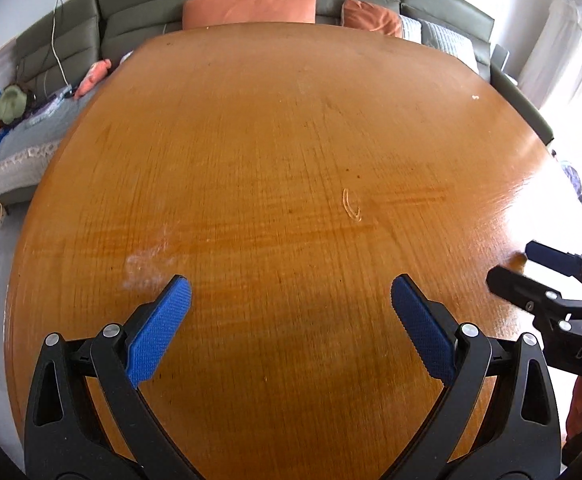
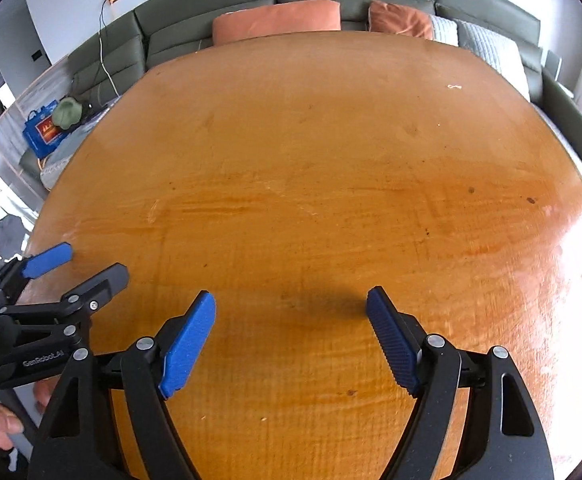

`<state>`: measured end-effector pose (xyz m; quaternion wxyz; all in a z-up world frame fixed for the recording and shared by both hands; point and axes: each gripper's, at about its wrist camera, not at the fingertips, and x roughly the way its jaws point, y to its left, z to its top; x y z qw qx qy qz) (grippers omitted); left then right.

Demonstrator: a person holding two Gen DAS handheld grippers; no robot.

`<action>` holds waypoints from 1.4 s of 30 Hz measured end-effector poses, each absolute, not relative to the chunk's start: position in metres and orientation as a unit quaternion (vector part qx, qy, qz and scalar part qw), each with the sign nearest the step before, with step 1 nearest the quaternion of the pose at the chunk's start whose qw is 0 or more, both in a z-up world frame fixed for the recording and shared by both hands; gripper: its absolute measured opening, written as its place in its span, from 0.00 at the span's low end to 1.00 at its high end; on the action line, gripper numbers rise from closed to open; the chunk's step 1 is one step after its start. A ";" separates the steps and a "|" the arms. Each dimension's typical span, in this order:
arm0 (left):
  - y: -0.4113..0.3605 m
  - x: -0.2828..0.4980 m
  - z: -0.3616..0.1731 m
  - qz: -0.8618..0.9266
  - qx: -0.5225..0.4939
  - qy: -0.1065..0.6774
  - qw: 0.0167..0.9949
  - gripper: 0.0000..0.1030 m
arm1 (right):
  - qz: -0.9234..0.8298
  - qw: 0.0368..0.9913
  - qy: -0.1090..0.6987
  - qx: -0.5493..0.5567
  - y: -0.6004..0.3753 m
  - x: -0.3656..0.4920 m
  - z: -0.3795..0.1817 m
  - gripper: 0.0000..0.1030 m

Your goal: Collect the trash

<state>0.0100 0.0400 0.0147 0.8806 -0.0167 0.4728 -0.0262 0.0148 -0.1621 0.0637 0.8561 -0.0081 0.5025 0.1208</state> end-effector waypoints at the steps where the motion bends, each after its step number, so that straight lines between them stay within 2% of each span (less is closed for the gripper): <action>1: 0.038 0.010 0.014 -0.024 -0.012 0.472 0.881 0.94 | 0.116 0.858 0.500 -0.014 -0.162 0.016 0.063 0.78; 10: 0.029 0.010 0.010 -0.009 0.009 0.460 0.888 0.94 | 0.087 0.871 0.483 -0.033 -0.166 0.019 0.055 0.88; 14: 0.029 0.011 0.010 -0.003 0.007 0.461 0.887 0.94 | 0.079 0.875 0.477 -0.031 -0.171 0.017 0.052 0.97; 42: 0.025 0.011 0.010 -0.001 0.006 0.461 0.887 0.94 | 0.075 0.879 0.470 -0.028 -0.175 0.015 0.051 0.97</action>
